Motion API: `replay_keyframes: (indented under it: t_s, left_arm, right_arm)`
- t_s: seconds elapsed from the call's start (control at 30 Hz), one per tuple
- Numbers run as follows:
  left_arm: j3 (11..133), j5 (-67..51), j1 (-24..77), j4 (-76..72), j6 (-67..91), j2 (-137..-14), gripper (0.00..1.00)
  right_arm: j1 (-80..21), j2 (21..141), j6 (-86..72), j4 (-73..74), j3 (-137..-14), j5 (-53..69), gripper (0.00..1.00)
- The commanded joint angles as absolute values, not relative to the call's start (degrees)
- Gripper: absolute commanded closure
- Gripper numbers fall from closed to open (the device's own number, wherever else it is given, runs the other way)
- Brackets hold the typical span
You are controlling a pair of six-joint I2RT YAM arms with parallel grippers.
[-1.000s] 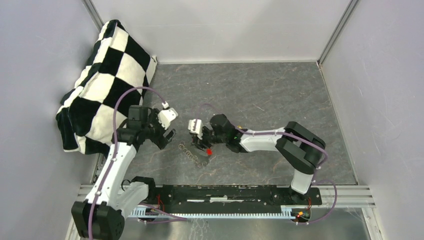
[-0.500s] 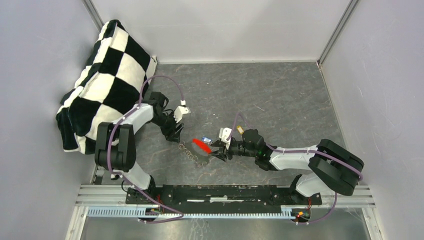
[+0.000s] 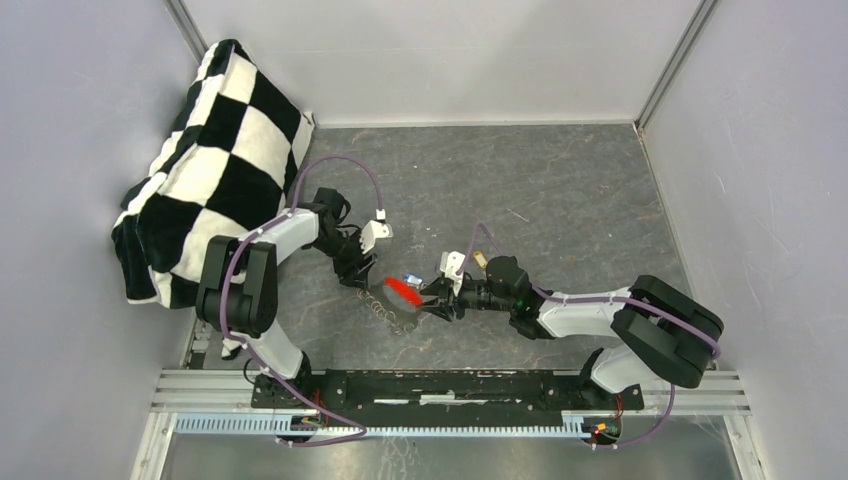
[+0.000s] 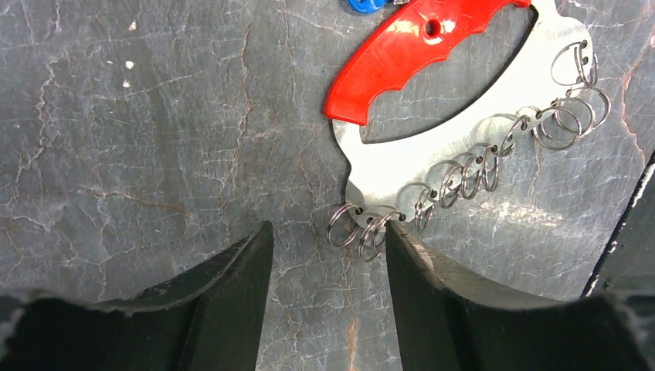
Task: Put the keys on the keyring
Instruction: Pick up the keyring from the center of the board.
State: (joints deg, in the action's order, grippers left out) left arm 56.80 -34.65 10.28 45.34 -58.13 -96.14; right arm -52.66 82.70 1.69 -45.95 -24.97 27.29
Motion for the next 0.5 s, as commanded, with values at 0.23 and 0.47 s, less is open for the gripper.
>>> replay_keyframes:
  t_s: [0.23, 0.47]
  left_arm:
    - [55.8, -36.5, 12.0, 46.6, -63.8, -96.2, 0.59]
    - [54.4, -35.9, 12.9, 47.1, -64.9, -95.3, 0.75]
  right_arm:
    - [-51.4, 84.4, 0.5, -46.8, -28.3, 29.7, 0.62]
    - [-50.8, 84.6, 0.8, -45.8, -29.2, 30.1, 0.66]
